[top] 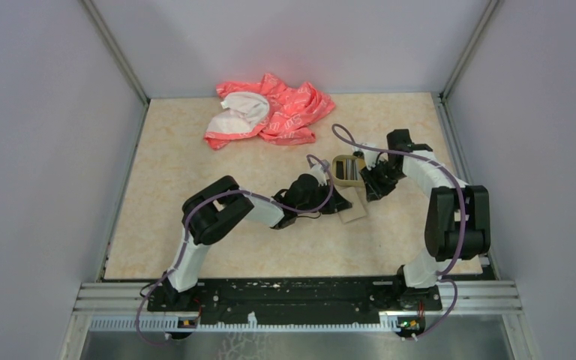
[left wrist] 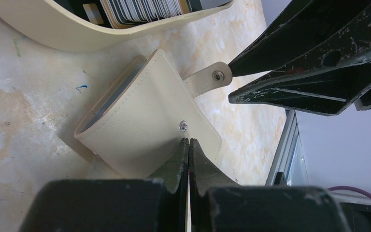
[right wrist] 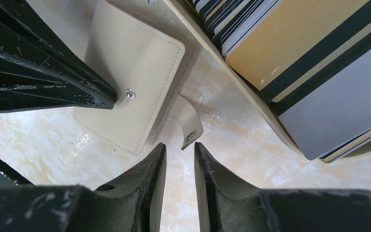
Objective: Put the credit cards into the card holder
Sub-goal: Close the card holder at the center of the board.
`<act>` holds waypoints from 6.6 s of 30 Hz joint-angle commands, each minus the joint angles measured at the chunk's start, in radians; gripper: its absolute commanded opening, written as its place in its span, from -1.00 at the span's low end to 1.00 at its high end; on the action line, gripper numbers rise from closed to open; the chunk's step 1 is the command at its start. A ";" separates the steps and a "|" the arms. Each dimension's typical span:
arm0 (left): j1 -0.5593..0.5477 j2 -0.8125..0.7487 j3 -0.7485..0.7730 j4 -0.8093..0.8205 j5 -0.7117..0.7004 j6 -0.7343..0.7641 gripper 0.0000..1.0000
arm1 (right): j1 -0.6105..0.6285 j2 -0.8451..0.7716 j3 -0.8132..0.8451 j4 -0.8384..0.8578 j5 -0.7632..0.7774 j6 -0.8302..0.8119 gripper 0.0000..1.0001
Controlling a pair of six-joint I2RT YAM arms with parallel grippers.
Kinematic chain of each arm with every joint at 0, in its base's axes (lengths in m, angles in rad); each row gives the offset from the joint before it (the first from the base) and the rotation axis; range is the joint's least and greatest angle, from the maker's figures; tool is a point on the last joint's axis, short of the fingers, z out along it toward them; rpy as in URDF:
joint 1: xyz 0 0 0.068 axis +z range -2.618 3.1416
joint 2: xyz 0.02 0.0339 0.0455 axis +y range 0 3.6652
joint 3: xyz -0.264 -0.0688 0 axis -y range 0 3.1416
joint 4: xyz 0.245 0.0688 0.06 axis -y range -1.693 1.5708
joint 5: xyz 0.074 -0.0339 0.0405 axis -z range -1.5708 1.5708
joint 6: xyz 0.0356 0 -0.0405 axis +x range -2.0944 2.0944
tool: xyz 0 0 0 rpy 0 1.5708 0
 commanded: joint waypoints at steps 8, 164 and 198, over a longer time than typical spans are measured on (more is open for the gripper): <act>0.004 0.052 0.000 -0.049 -0.017 0.016 -1.00 | 0.001 -0.006 0.035 0.075 0.059 0.067 -0.47; 0.031 -0.049 -0.096 -0.030 0.054 0.120 -0.44 | 0.179 0.014 0.031 0.079 -0.078 0.056 -1.00; 0.031 -0.053 -0.110 0.005 0.060 0.103 -0.49 | 0.271 0.083 0.038 0.032 0.085 0.027 -1.00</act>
